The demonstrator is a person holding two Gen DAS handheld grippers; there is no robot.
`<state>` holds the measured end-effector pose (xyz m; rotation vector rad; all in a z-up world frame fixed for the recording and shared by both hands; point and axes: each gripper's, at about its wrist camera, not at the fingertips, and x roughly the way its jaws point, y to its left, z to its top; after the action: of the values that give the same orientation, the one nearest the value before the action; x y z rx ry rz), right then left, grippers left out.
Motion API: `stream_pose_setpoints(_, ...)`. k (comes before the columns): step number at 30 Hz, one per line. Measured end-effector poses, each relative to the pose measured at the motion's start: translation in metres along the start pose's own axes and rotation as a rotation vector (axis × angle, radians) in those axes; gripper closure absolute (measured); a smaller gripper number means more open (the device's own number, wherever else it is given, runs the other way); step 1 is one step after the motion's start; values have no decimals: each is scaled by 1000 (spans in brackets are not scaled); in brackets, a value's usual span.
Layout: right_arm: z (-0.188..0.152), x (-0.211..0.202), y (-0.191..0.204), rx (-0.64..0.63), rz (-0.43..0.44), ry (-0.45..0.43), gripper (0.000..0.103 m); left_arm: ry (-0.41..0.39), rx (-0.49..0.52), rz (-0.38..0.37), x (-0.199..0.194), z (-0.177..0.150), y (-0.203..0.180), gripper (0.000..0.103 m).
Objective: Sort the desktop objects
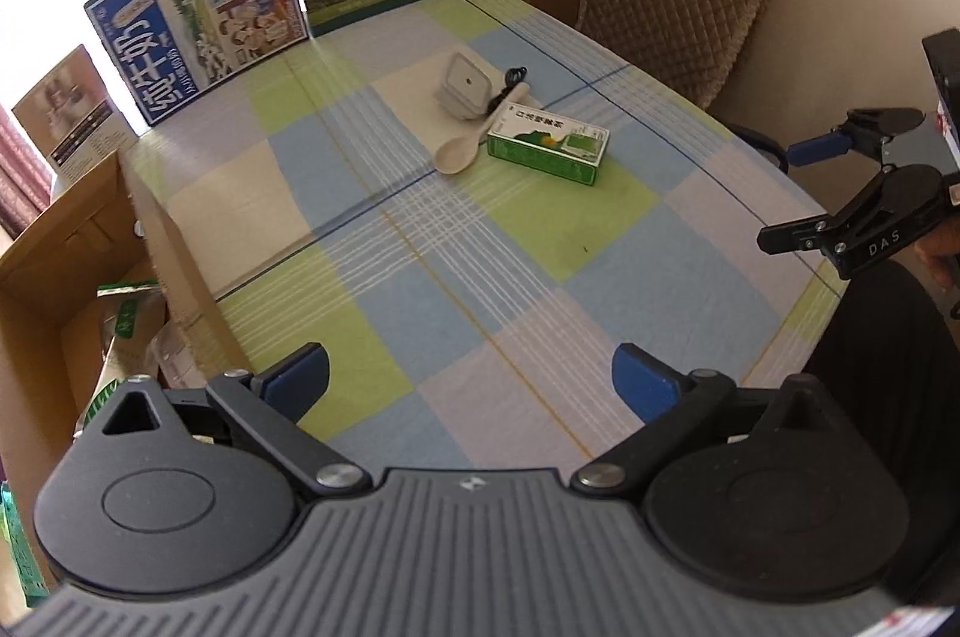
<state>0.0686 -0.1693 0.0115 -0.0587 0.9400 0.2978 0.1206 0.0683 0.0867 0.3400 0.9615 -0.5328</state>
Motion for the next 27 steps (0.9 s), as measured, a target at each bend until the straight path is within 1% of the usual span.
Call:
stream_pose_setpoints(10,-1,17,-18,1,-13,37,2,35,15,-10,28,8,-9,4)
stream_pose_setpoints(20,5,36,-35,-13,-31,71,2,54,92,8,61,24,-14,4)
stream_pose_setpoints(27,14,50,-44,-37,-44,88,2,83,137,-13,88,35,-15,4)
